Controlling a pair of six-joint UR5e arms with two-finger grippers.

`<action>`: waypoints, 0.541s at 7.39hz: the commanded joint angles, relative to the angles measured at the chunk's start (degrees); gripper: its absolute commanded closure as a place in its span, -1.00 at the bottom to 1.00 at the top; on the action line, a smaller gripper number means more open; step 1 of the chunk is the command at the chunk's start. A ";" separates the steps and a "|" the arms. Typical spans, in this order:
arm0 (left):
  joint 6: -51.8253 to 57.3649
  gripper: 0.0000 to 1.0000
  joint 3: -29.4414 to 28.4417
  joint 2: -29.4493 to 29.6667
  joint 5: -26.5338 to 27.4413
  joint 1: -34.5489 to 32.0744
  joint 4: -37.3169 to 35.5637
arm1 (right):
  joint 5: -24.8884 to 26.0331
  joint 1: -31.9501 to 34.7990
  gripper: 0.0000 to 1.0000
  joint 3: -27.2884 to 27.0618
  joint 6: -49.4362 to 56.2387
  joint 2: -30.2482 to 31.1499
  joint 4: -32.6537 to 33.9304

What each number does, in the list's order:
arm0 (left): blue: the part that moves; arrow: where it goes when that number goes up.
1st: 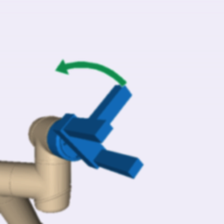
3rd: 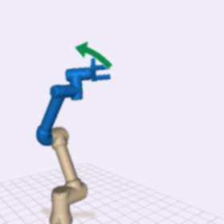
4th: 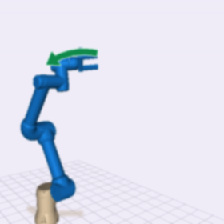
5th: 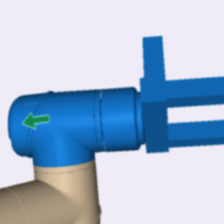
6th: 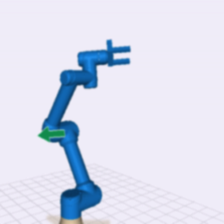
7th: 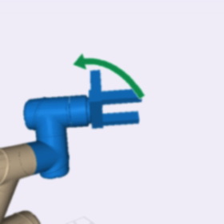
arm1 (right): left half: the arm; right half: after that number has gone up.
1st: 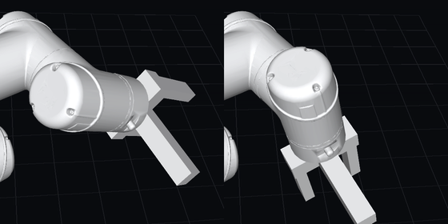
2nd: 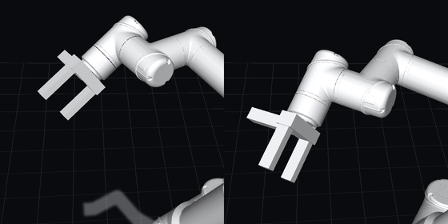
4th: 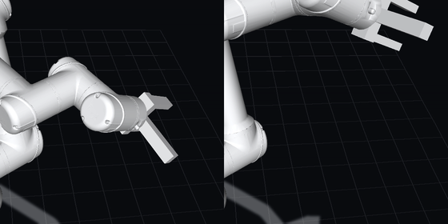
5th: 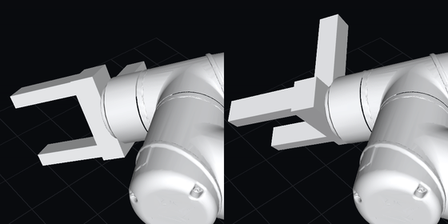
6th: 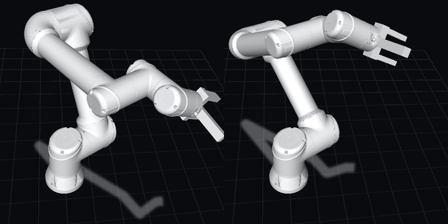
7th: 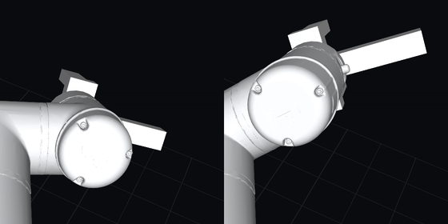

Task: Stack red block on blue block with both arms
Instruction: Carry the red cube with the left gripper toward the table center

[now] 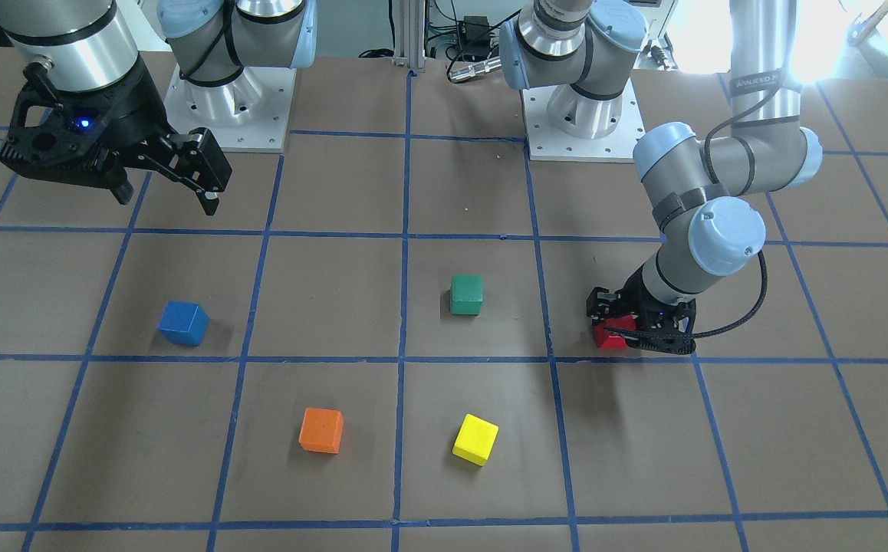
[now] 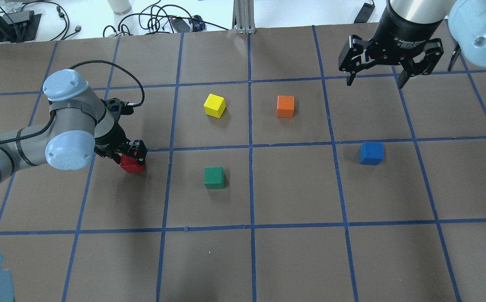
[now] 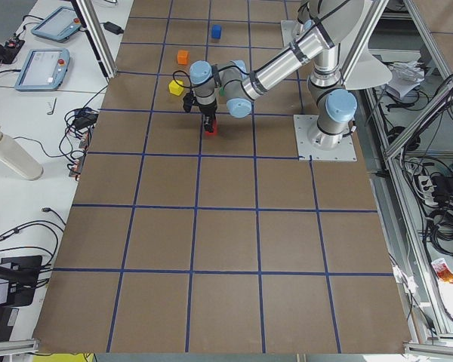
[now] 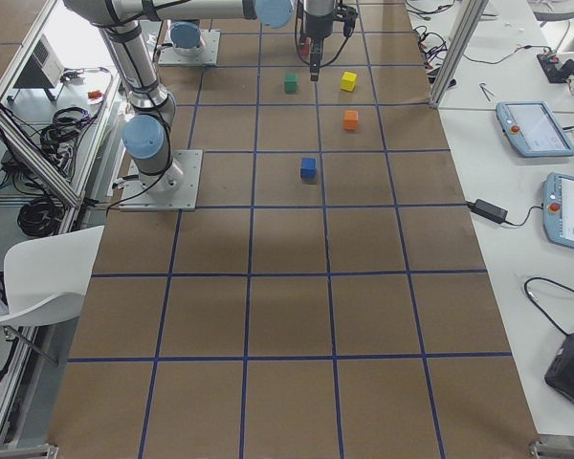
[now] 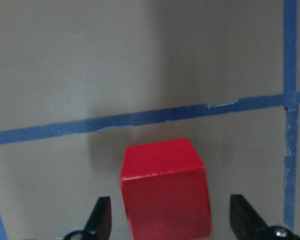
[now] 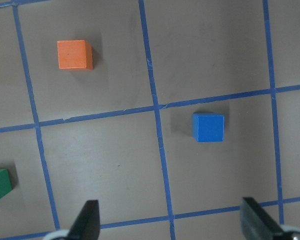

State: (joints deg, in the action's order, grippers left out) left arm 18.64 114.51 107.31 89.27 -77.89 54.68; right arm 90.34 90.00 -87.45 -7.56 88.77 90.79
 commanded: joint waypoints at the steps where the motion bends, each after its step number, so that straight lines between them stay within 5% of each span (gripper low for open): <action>1: -0.10 0.64 -2.52 -0.43 2.81 -0.59 0.60 | 0.01 0.00 -1.00 0.17 0.09 0.00 0.00; 4: -4.81 0.69 -14.18 -2.20 2.75 -4.88 14.16 | -0.08 0.00 -1.00 0.00 0.09 0.09 -0.09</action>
State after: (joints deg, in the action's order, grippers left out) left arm 16.67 106.02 105.51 92.15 -80.25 62.22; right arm 90.30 90.00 -87.36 -7.48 88.79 90.77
